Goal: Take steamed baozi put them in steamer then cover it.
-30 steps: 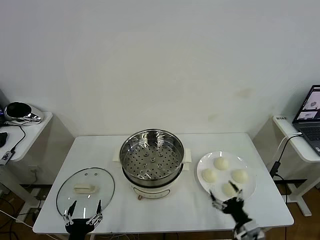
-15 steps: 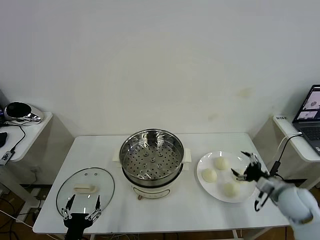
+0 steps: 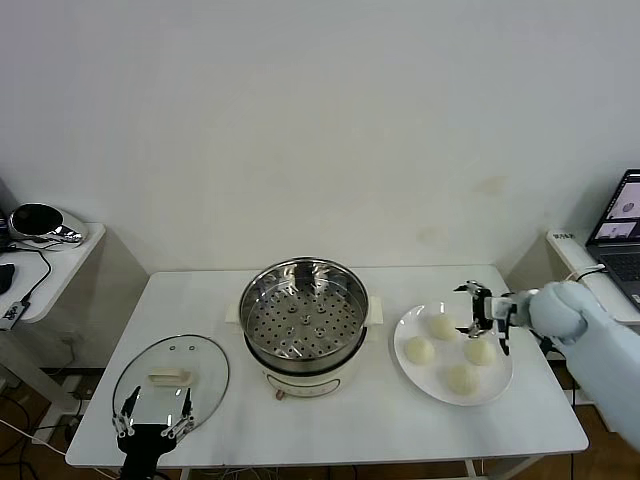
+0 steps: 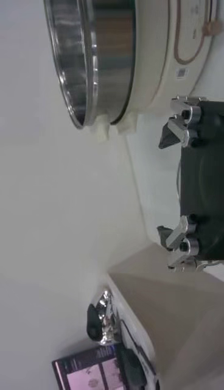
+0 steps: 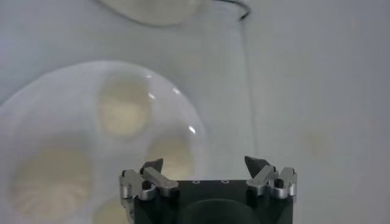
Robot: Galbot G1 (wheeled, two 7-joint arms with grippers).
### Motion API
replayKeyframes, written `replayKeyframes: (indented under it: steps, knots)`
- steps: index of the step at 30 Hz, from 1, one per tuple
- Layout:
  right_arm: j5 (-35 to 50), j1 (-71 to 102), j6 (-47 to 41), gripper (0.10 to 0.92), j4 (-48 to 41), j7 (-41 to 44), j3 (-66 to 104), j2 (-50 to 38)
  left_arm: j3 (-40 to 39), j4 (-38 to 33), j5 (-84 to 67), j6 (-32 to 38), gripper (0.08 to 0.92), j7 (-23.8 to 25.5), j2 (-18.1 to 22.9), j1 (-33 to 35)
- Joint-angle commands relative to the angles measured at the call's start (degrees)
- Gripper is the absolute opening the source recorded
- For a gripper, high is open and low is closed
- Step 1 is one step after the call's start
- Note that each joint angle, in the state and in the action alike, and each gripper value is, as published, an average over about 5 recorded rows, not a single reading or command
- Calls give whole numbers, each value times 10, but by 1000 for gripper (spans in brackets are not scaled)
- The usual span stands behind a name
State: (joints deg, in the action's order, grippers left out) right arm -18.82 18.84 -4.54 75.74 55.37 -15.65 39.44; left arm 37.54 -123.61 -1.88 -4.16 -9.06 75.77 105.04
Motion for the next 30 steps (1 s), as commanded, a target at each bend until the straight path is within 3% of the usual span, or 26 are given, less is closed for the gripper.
replayKeyframes:
  steps: [1, 20, 30]
  knots:
    - [7, -140, 6, 823, -91, 73, -142, 17, 4, 1, 3, -1, 823, 0, 0, -1]
    - [-36, -134, 10, 822, -229, 53, -159, 122, 19, 3, 4, 3, 823, 4, -4, -1]
    - [-31, -130, 10, 758, -266, 48, -152, 149, 20, 2, 6, 7, 823, 4, -3, -1]
